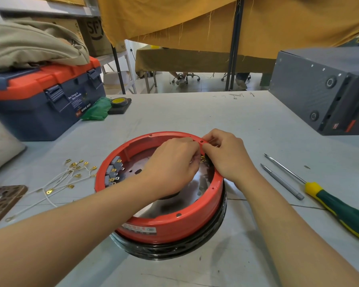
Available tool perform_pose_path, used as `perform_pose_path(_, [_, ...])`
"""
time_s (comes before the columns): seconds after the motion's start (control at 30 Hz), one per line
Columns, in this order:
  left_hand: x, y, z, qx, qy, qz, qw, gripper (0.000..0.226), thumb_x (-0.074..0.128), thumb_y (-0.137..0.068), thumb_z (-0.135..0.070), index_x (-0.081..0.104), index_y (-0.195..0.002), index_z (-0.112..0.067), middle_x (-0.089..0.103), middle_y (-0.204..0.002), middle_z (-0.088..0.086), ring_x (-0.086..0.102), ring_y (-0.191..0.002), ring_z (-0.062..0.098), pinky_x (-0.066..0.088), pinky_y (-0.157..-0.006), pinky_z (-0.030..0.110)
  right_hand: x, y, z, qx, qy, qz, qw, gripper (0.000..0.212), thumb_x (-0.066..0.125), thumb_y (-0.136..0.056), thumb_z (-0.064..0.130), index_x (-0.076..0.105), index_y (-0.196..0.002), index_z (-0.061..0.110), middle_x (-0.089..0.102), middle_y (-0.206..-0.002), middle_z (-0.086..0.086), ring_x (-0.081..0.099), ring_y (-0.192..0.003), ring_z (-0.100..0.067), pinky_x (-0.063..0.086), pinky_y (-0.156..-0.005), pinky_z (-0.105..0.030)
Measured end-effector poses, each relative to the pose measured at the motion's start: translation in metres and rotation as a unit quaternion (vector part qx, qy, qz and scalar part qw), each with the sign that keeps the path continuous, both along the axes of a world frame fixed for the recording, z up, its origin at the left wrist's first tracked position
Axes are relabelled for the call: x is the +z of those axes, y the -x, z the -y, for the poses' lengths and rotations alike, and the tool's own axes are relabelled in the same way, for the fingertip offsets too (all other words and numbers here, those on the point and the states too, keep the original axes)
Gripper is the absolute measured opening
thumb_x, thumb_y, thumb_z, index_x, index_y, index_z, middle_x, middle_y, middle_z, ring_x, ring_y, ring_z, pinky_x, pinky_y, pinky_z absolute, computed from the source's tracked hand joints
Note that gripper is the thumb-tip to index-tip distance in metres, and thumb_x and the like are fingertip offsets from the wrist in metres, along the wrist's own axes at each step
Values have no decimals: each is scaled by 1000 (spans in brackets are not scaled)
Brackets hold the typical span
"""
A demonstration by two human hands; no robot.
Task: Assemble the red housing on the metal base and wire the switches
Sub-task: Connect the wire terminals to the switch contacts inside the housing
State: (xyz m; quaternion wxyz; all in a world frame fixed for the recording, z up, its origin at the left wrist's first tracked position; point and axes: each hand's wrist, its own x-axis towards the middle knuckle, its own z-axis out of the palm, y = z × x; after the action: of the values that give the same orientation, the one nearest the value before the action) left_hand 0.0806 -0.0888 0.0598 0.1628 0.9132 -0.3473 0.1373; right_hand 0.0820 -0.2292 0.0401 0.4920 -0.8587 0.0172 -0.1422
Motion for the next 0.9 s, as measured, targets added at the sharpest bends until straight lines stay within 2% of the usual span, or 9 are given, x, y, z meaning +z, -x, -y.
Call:
perform_pose_path(0.13, [-1,0,1,-1,3,-3,1000,9,52,-84,-10,55,-77,-15,50,-76,-5,51,-73,20,41,-67,36,0,0,1,1,12,-2,1000,13,56,-82,19,67,-88,18,69,-80,-1,64,-78,-20,53,-74,-37])
perform_pose_path(0.33, [1,-3,-2,18,30,-36,999,7,59,-81,-13,62,-76,-16,62,-73,-4,57,-72,16,47,-70,38,2,0,3,16,3,-12,1000,14,55,-82,17,67,-88,17,70,-80,-1,63,-77,-19,47,-62,-28])
perform_pose_path(0.43, [4,-5,-6,26,71,-76,994,6,67,-79,-13,65,-75,-17,62,-67,-8,57,-66,7,50,-68,30,3,0,3,19,-7,-15,1000,15,54,-82,16,68,-88,17,69,-81,0,62,-75,-17,42,-55,-25])
perform_pose_path(0.53, [10,-6,-12,31,98,-109,989,6,71,-78,-17,68,-73,-18,63,-65,-10,56,-63,-1,42,-59,9,3,0,4,21,-11,-15,1000,15,55,-82,16,68,-88,18,69,-82,1,61,-71,-14,42,-52,-23])
perform_pose_path(0.63, [17,-8,-22,37,117,-129,984,5,70,-80,-21,72,-75,-20,68,-68,-9,58,-66,-1,40,-58,5,2,-1,4,28,-26,-25,999,15,56,-83,18,68,-91,21,70,-85,3,60,-66,-11,41,-46,-18])
perform_pose_path(0.7, [19,-7,-33,47,140,-132,980,4,70,-81,-20,72,-77,-20,68,-70,-11,59,-67,-3,41,-61,4,1,-2,5,34,-43,-42,998,21,57,-84,20,67,-102,24,70,-96,5,62,-74,-11,40,-51,-17])
perform_pose_path(0.8, [16,-5,-56,68,188,-119,973,5,70,-81,-17,71,-81,-22,66,-75,-16,58,-68,-7,41,-65,3,0,-1,5,66,-95,-78,990,36,56,-87,19,61,-121,29,66,-110,4,62,-91,-12,44,-71,-21])
perform_pose_path(0.9, [11,-3,-86,112,255,-116,953,12,70,-82,-16,70,-81,-28,69,-84,-14,62,-74,-3,45,-68,8,1,0,4,76,-99,-87,988,32,55,-87,17,65,-111,34,70,-101,6,64,-87,-16,50,-74,-28])
